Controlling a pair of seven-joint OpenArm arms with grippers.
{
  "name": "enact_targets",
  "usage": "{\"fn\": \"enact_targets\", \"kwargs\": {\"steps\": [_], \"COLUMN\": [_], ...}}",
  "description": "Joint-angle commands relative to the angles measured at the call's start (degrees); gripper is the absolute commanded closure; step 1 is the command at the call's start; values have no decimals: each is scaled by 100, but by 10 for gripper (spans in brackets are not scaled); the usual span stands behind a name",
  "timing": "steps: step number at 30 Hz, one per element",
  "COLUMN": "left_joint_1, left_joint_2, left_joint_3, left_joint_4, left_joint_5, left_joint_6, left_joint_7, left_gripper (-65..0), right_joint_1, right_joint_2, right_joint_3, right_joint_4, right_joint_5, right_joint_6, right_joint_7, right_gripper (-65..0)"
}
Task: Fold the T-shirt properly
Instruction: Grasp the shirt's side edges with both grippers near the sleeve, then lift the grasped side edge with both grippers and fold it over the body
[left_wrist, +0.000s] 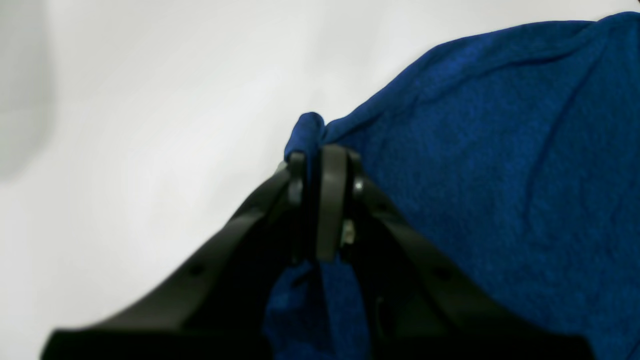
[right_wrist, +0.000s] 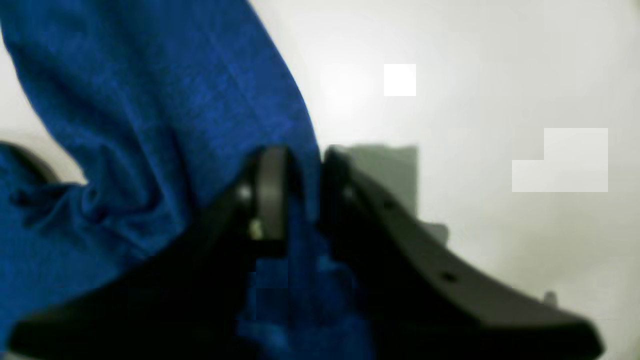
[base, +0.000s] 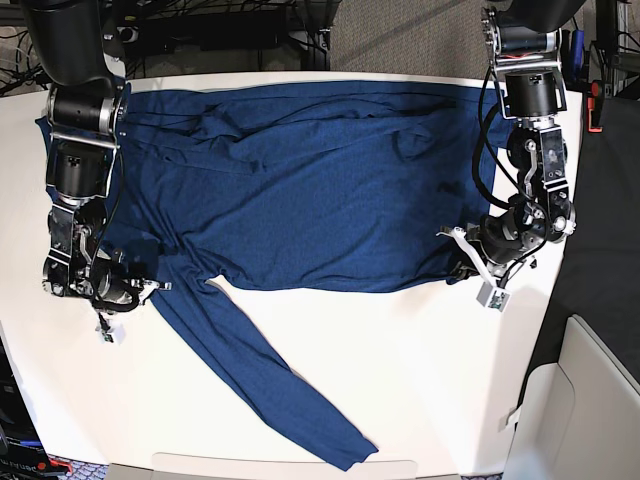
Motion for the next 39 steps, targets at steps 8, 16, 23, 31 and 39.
{"fn": "enact_targets", "kwargs": {"steps": [8,16,23,31,39], "left_joint_1": [-144,182,894,1711,2318], "left_joint_2": [-56,-91,-91,-82,-91], "left_joint_3": [-17,-25,-34,-447,-799], "left_joint_4": [119,972,2370,3179,3627], "left_joint_5": [-63,-63,-63,-55,-63], "left_joint_6": [-14,-14,-14,-14,-41], "left_joint_7": [-79,80,467,493,493], "left_gripper": [-24,-24,-24,-24,-24], "right_joint_1": [-27,-968,-2058,-3016,-3447], "right_joint_2": [173,938,1535,1773,2151], "right_joint_3": [18,18,387,1468,1873], "right_joint_4": [455,2196,2917,3233,3435], "right_joint_5": [641,3331,4887,5546,5889], "right_joint_6": [49,49,49,49,49], "right_joint_7": [-595,-1044,-1114,-1624,-1642], "right_gripper": [-4,-4,-4,-4,-4]}}
